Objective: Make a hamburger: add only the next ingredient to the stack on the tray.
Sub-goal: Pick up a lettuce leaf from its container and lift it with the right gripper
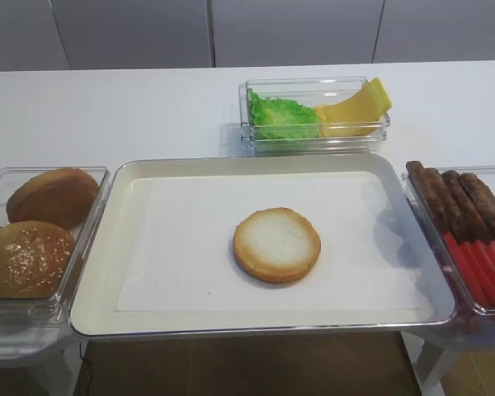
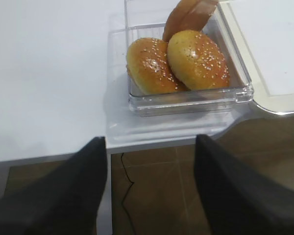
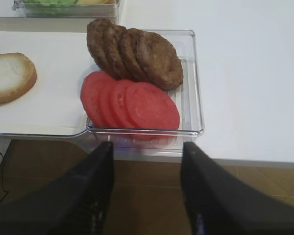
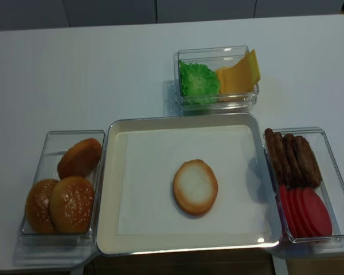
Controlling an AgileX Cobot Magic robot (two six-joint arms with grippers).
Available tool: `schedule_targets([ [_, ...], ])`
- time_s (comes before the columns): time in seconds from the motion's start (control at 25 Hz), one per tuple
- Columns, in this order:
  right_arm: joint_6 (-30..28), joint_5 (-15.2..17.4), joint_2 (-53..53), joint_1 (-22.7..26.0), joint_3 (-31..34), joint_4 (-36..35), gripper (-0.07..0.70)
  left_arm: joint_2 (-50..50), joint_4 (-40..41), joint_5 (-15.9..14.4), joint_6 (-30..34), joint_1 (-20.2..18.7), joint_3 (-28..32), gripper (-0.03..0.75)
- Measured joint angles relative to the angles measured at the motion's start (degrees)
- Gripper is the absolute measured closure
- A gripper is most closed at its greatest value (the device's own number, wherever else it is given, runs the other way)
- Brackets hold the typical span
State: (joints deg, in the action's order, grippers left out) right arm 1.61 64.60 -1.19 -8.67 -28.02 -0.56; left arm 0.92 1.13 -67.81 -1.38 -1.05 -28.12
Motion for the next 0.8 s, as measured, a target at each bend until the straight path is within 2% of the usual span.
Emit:
schedule_targets([
  [0.68, 0.0, 0.0, 0.0, 0.0, 0.0, 0.0, 0.276, 0.0, 0.0, 0.0, 0.0, 0.0, 0.0, 0.296],
  [0.8, 0.0, -0.2, 0.0, 0.0, 0.0, -0.2, 0.257, 0.0, 0.0, 0.0, 0.0, 0.0, 0.0, 0.296],
])
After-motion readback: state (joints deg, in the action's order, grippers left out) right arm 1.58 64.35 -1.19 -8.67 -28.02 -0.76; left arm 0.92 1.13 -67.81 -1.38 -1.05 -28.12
